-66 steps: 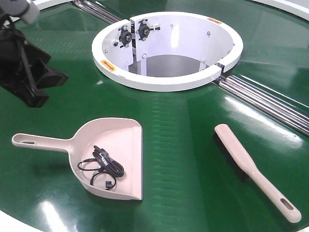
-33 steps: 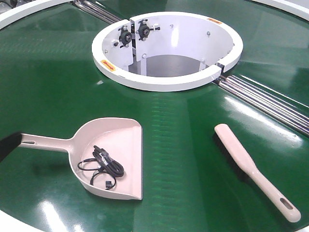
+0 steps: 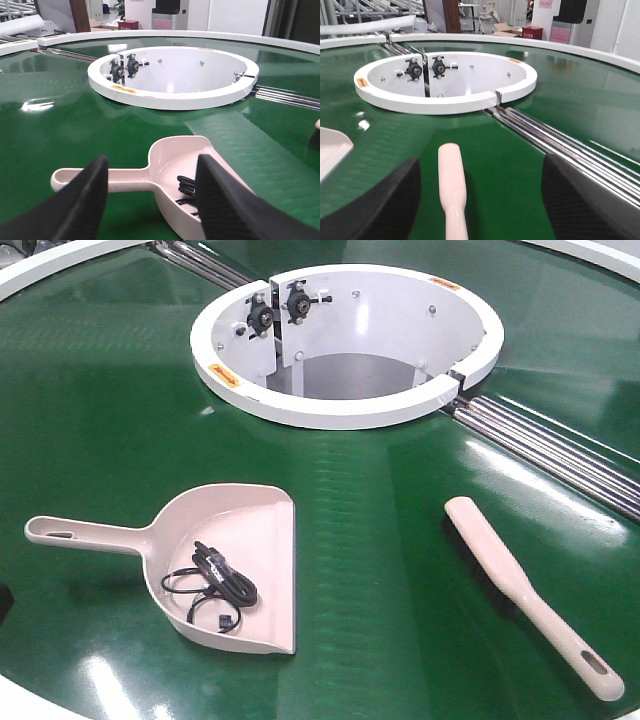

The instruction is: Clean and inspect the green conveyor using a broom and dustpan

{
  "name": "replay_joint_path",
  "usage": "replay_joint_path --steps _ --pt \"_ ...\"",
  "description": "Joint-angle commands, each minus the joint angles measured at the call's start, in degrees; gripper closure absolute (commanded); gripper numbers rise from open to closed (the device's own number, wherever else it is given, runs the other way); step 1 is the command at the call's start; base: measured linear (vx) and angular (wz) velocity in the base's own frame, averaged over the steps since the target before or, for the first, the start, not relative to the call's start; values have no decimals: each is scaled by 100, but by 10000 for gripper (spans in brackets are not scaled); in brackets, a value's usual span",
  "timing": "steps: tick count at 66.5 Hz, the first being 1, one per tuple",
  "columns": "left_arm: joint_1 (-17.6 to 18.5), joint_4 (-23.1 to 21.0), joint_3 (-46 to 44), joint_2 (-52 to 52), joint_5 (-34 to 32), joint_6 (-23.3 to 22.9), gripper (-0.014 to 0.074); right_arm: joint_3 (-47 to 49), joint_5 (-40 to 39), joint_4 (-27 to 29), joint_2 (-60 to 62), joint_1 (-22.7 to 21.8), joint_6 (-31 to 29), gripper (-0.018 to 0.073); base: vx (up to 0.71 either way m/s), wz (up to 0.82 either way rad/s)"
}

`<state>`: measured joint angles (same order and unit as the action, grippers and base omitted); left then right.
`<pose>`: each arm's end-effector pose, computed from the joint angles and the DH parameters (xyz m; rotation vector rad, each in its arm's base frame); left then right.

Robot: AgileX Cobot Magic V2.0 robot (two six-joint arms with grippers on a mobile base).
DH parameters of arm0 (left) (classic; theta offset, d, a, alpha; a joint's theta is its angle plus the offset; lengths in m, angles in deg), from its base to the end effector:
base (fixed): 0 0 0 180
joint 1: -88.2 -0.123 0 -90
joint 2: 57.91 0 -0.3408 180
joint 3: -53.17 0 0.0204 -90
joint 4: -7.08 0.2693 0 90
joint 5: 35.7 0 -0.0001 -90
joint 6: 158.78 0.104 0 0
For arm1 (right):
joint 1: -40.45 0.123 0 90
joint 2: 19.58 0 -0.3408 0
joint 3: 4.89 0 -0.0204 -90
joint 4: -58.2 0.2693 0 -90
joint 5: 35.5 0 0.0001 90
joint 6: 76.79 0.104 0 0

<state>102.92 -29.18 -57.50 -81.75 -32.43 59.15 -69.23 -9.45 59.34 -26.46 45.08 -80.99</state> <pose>0.0588 -0.0191 0.2556 0.2648 1.6549 -0.1996 0.0131 0.0020 0.2566 -0.1221 1.6933 0.0264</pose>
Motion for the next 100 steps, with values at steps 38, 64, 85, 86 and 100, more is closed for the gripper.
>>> replay_joint_path --steps 38,64,85,86,100 --pt "46 6 -143 -55 -285 -3 604 64 -448 376 -126 -29 -15 568 0 0" --pt "46 6 -143 -55 -260 -3 604 64 -448 376 -126 -29 -15 568 0 0" --pt "46 172 -143 -49 -277 -10 604 64 -448 376 -126 -29 -15 568 0 0" --pt "46 242 -143 -49 -283 -27 604 64 -448 376 -126 -29 -15 568 0 0" --pt "-199 2337 -91 -40 -328 -2127 604 64 -448 376 -126 -29 -15 568 0 0"
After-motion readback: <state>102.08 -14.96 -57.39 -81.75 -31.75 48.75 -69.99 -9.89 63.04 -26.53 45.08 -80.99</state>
